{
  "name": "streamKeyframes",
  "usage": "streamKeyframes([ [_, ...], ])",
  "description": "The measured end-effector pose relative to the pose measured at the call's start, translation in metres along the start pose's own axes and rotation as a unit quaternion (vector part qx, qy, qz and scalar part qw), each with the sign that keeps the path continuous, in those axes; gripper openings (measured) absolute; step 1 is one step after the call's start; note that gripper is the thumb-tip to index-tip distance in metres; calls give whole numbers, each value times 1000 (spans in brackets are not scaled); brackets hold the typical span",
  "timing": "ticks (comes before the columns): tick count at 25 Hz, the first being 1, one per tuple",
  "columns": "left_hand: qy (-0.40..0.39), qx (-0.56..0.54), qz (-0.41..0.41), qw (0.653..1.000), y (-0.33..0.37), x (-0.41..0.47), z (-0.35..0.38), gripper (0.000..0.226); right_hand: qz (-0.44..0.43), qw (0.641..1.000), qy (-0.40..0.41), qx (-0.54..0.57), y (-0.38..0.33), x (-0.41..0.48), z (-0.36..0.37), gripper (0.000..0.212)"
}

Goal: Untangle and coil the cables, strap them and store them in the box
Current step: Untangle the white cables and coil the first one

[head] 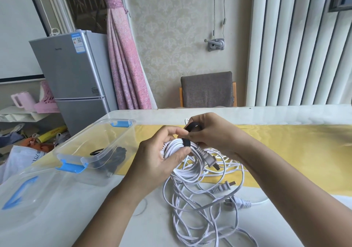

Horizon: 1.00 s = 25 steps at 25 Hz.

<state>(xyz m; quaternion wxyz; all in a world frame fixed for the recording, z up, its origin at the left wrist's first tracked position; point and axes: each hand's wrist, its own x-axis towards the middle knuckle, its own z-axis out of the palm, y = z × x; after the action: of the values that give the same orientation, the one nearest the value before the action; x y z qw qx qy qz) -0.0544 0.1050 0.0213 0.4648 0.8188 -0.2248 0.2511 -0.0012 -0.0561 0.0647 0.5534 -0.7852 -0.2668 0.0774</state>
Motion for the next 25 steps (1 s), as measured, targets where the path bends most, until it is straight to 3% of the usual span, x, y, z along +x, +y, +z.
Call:
streamKeyframes([
  [2,10,69,53,996,2,0,1,22,11,998,-23,58,-1,-3,-5,3],
  [6,41,128,98,986,1,0,1,24,49,986,-32,159,3,-2,-4,18],
  [9,37,127,66,989,-3,2,-1,25,62,995,47,70,10,5,3,31],
  [11,44,128,21,990,-8,5,-3,29,2,997,79,-8,9,6,6,22],
  [15,43,84,-73,993,-21,9,-10,35,-83,994,5,-67,4,3,8,10],
  [17,22,67,-91,993,-29,10,-11,44,-92,992,-13,-90,4,1,7,16],
  [21,-22,-17,-116,993,-28,11,-8,52,-142,972,-2,-187,5,0,6,31],
  [25,-39,-63,-131,989,-26,11,-10,52,-212,929,41,-301,12,2,14,45],
])
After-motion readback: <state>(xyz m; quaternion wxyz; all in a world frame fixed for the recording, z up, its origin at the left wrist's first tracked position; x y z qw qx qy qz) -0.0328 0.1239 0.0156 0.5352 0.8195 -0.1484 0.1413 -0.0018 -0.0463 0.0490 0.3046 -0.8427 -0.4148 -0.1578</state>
